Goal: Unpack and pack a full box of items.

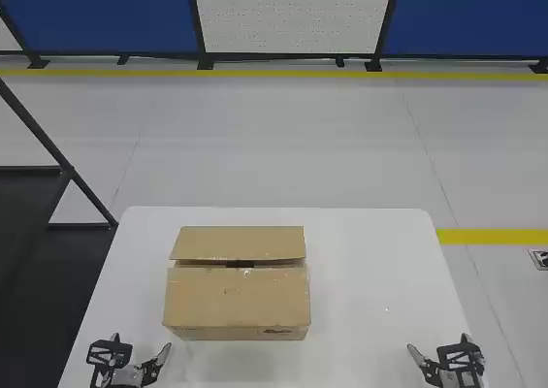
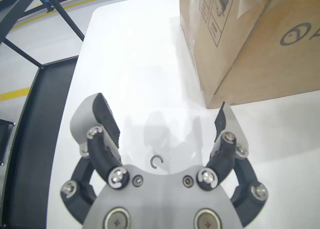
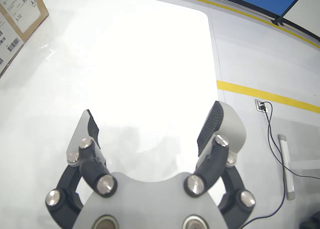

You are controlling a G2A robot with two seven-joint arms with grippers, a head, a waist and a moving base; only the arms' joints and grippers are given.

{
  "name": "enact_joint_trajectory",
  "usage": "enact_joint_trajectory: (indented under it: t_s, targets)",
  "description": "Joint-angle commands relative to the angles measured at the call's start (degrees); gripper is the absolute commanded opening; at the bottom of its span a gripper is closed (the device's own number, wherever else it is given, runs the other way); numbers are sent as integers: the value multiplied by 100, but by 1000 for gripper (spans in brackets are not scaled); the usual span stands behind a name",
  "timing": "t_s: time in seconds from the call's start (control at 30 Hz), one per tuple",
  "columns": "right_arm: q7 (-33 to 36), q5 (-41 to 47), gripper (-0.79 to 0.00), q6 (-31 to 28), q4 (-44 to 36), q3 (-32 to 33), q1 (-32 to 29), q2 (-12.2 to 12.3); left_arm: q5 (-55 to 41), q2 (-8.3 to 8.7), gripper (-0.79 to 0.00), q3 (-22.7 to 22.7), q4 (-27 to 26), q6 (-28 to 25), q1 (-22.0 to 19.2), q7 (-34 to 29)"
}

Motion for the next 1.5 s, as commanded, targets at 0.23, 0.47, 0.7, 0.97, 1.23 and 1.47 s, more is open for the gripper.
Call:
enact_joint_trajectory:
  t_s: [0.23,0.47,0.7,0.97,1.23,1.47]
  targets:
    - [-37,15,0,-127,-95,-27,23,-2,-38,-9,0,-8,3,34,-19,59]
    - [517,654,0,-1116,-648,-56,236,14,-667,-9,0,-508,-222,-353,247,633]
    - [1742,2310,0,-2037,-906,-169,916,28,-1404,36,0,-1214,-364,-1434,445,1093]
    - [3194,4214,0,-2085,-846,-276,1600,47,-1826,67,0,-1575,-542,-2368,689,1212]
    - [3194,4214,0,-2085,-846,-276,1600,47,-1826,67,0,-1575,-542,-2368,689,1212]
    - [2972,5249,0,-2190,-497,-640,1886,-9,-2842,79,0,-1666,-582,-2538,382,524]
